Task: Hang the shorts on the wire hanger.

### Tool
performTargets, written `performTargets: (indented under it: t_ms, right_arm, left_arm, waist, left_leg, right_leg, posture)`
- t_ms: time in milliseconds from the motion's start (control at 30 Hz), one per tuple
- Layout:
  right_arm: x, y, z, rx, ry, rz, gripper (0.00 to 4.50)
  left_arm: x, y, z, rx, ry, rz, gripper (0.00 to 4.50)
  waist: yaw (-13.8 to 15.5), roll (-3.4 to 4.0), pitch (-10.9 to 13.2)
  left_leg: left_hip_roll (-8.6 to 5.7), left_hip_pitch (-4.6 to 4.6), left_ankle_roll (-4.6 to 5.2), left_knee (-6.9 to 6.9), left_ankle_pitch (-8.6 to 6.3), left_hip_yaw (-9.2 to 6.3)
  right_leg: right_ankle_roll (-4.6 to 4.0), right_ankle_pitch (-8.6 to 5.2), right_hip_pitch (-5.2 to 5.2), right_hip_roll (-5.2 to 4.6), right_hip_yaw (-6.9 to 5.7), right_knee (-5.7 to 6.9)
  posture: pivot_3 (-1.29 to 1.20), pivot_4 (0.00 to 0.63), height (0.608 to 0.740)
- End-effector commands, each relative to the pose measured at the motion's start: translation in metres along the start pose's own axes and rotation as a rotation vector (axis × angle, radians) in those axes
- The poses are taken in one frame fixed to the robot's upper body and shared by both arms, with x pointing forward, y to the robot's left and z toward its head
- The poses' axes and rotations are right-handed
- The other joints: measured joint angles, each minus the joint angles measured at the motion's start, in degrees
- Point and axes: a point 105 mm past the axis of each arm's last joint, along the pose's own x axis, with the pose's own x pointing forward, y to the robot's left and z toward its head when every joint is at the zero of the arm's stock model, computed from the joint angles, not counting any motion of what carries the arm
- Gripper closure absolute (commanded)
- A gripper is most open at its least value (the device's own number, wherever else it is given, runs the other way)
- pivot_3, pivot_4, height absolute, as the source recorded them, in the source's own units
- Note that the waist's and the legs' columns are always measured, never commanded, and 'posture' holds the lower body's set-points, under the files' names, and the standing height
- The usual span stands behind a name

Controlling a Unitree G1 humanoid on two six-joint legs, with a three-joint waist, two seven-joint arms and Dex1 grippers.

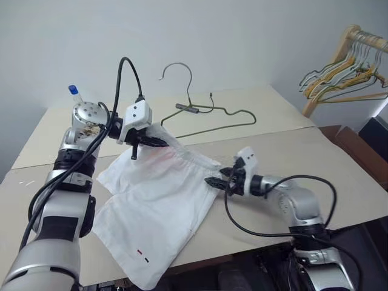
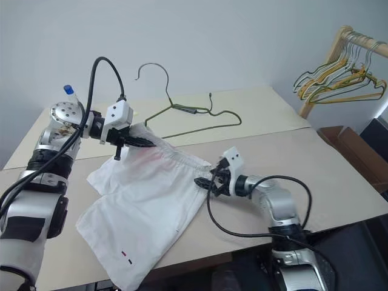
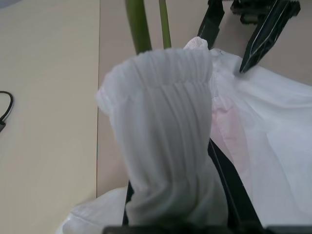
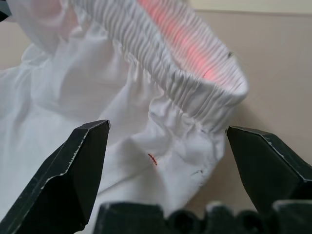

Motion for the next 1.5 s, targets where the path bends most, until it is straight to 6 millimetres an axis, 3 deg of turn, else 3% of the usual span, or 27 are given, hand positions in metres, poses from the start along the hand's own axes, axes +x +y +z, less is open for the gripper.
performTargets:
  t_ms: [33, 267, 367, 400, 567, 733, 1167, 1500]
  right_arm:
    - [0.002, -0.004, 0.017, 0.003, -0.070, -0.016, 0.95]
    - [-0.018, -0.004, 0.030, 0.003, -0.150, -0.005, 3.34]
    - [-0.032, -0.008, 0.042, -0.005, -0.203, -0.021, 4.29]
    - [-0.036, -0.010, 0.045, -0.012, -0.208, -0.029, 4.40]
    - [-0.062, -0.036, 0.057, -0.030, -0.211, -0.121, 4.40]
    - [-0.078, -0.045, 0.063, -0.050, -0.190, -0.129, 4.40]
    - [-0.097, -0.060, 0.066, -0.054, -0.158, -0.162, 4.40]
    - [-0.098, -0.061, 0.061, -0.032, -0.143, -0.154, 4.40]
  left_arm:
    - [-0.009, 0.004, 0.011, 0.032, -0.032, 0.033, 4.45]
    - [-0.013, 0.000, 0.005, 0.018, -0.022, 0.037, 4.45]
    - [-0.020, -0.008, -0.008, 0.008, 0.024, 0.007, 4.45]
    - [-0.022, -0.010, -0.013, 0.014, 0.047, 0.000, 4.45]
    - [-0.034, -0.019, -0.031, 0.020, 0.127, -0.021, 4.45]
    - [-0.035, -0.020, -0.036, 0.008, 0.127, -0.010, 4.45]
    - [-0.040, -0.028, -0.045, 0.016, 0.152, -0.027, 4.45]
    - [-0.040, -0.032, -0.041, 0.000, 0.101, -0.042, 4.45]
  waist:
    - [0.0, 0.00, 0.0]
    - [-0.1, 0.00, 0.0]
    - [-0.4, 0.01, 0.0]
    - [-0.4, 0.01, 0.0]
    - [-0.2, 0.01, 0.0]
    - [0.0, 0.00, 0.0]
    - [-0.1, 0.00, 0.0]
    - [-0.1, 0.00, 0.0]
  left_leg:
    - [0.00, 0.00, 0.00, 0.00, 0.00, 0.00]
    - [0.01, 0.01, -0.01, 0.00, 0.00, -0.03]
    - [0.01, 0.02, -0.01, -0.01, 0.00, -0.02]
    - [0.02, 0.03, -0.01, -0.01, 0.00, -0.02]
    - [0.01, 0.03, -0.01, -0.01, 0.00, -0.02]
    - [0.01, 0.03, 0.00, -0.01, 0.00, -0.02]
    - [0.03, 0.02, 0.01, -0.01, -0.01, 0.00]
    - [0.08, 0.02, 0.02, -0.02, -0.01, 0.00]
  right_leg:
    - [0.00, 0.00, 0.00, 0.00, 0.00, 0.00]
    - [0.00, 0.00, 0.00, 0.01, -0.01, 0.00]
    - [0.00, 0.00, 0.00, 0.01, 0.01, 0.00]
    - [0.00, 0.00, -0.01, 0.02, 0.01, 0.00]
    - [0.00, 0.00, 0.01, 0.01, 0.00, -0.02]
    - [0.00, 0.00, 0.04, 0.00, -0.03, -0.05]
    - [0.00, 0.00, 0.03, -0.02, -0.01, -0.09]
    - [0.00, 0.00, 0.02, -0.02, -0.01, -0.09]
  posture:
    - [-0.12, 0.000, 0.740]
    - [-0.13, 0.000, 0.740]
    - [-0.14, 0.000, 0.740]
    - [-0.15, 0.000, 0.740]
    - [-0.15, 0.000, 0.740]
    - [-0.15, 0.000, 0.740]
    - [-0.16, 0.000, 0.740]
    - [-0.16, 0.000, 0.740]
